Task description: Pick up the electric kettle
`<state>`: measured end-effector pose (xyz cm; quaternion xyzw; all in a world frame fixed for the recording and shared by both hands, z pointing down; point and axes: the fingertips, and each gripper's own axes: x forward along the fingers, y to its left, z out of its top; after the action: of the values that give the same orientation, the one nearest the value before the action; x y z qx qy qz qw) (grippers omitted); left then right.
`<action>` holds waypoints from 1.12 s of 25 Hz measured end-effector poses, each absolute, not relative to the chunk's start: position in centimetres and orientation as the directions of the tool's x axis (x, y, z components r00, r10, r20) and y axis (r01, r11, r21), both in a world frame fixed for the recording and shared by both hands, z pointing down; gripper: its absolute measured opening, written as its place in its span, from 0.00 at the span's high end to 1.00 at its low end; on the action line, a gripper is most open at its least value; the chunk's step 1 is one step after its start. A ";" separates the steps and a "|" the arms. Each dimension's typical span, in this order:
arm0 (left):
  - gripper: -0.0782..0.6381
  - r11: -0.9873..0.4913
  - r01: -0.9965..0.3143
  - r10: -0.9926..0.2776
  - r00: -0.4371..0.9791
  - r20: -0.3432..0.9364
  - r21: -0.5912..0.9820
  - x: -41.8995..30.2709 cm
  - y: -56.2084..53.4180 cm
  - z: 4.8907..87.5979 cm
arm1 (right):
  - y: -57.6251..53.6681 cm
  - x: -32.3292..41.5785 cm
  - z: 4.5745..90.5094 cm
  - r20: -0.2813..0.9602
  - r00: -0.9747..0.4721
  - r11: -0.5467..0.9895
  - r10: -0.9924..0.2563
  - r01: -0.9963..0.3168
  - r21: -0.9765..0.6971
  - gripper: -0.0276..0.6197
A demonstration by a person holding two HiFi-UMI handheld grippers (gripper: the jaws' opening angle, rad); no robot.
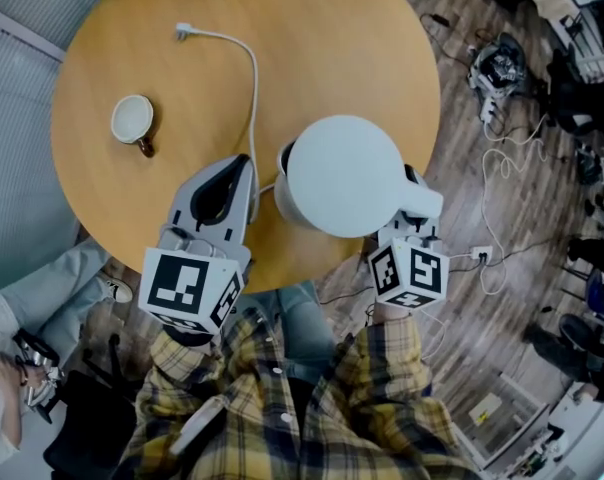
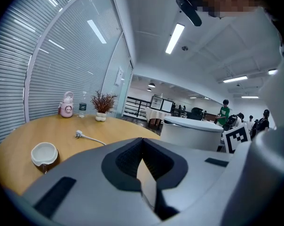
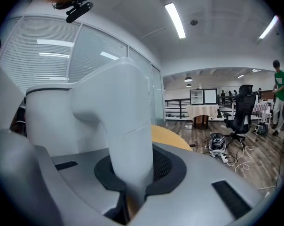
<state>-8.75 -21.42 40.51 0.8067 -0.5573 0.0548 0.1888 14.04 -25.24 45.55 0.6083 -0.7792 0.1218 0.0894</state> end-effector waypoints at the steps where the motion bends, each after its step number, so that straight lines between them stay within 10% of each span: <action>1: 0.89 -0.306 -0.920 -0.881 0.371 0.295 0.244 -8.9 -21.3 40.3 | -25.2 13.9 45.3 0.284 -0.247 0.233 -0.926 -0.969 -0.085 0.87; 28: 0.89 -0.322 -0.919 -0.920 0.360 0.157 0.226 -8.4 -18.9 30.6 | -22.7 13.0 33.0 0.179 -0.373 0.366 -0.910 -0.928 -0.072 0.87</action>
<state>-8.41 -18.88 30.61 0.8129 -0.5656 -0.0003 0.1391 13.01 -22.69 32.98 0.5572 -0.8247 0.0804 0.0541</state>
